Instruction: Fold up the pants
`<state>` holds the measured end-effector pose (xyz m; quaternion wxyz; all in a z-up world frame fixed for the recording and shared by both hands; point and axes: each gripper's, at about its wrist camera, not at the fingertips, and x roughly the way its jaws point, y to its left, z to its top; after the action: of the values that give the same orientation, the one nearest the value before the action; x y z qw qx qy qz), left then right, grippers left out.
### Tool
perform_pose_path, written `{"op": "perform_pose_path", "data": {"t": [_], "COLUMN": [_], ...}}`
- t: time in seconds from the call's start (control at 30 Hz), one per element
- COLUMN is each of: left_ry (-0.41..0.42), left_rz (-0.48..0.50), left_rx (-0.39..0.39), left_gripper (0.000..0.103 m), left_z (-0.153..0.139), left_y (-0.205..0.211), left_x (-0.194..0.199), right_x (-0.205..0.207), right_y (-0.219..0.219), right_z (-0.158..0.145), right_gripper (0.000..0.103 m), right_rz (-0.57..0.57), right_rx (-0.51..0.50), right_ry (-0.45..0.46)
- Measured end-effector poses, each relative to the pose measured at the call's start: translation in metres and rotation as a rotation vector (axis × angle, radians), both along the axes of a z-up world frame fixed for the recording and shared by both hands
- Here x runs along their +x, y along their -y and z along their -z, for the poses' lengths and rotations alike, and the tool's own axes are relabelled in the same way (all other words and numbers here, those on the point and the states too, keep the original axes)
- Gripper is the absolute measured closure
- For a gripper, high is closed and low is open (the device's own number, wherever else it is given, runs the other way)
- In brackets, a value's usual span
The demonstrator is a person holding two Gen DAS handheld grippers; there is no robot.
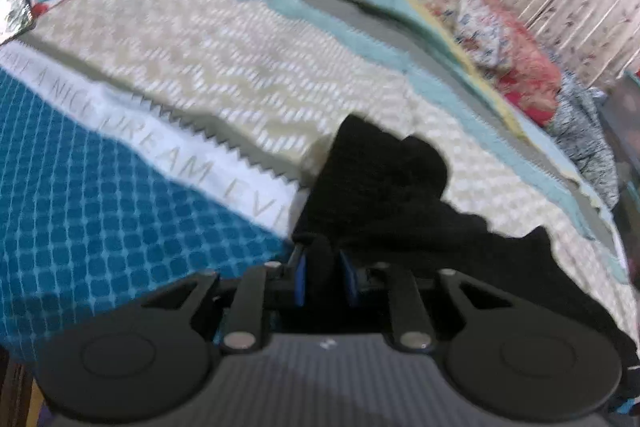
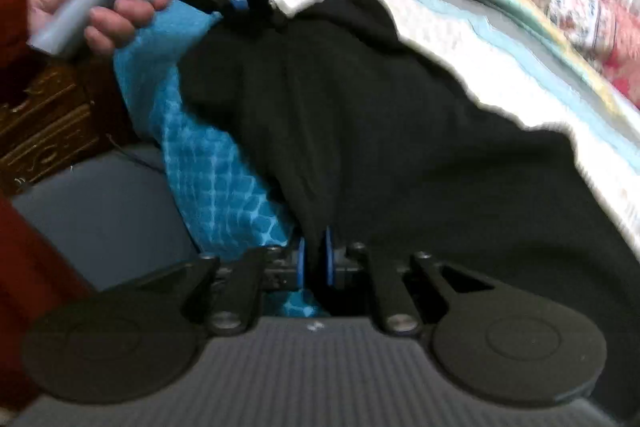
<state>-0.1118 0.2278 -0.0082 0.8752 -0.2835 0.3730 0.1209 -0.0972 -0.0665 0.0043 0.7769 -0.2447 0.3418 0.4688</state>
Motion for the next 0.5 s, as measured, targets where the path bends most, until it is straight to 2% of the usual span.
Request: {"op": "perform_pose_path", "data": {"t": [0.07,0.1,0.13,0.17,0.23,0.37,0.43,0.5], "left_ry": [-0.025,-0.034,-0.036,-0.025,0.04,0.171,0.193,0.184], "left_rz": [-0.011,-0.028,-0.04,-0.045,-0.066,-0.057,-0.006,0.068], "left_rx": [0.029,0.029,0.021,0.007,-0.019,-0.018,-0.008,0.016], "left_gripper": [0.079,0.072,0.068,0.067,0.067,0.067,0.067,0.062], "left_z": [0.002,0.001,-0.002,-0.008,-0.021,-0.053,-0.063,-0.068], "left_y": [0.002,0.001,-0.002,-0.003,-0.009,-0.004,0.011,0.035], "left_x": [-0.002,-0.006,-0.009,-0.014,-0.027,-0.04,-0.03,-0.014], "right_x": [-0.001,0.0,0.001,0.003,0.009,0.023,0.034,0.044], "right_y": [0.0,0.001,0.007,0.011,0.025,0.08,0.115,0.15], "right_z": [-0.002,-0.005,-0.008,-0.012,-0.024,-0.051,-0.056,-0.053], "right_gripper": [0.086,0.081,0.069,0.065,0.063,0.063,0.063,0.063], "right_rz": [0.011,0.009,0.006,0.013,0.066,0.253,0.387,0.53], "right_rx": [0.02,0.027,0.042,0.061,0.115,0.271,0.333,0.375], "right_ry": [-0.012,-0.017,-0.03,-0.046,-0.056,-0.062,-0.069,-0.076]}}
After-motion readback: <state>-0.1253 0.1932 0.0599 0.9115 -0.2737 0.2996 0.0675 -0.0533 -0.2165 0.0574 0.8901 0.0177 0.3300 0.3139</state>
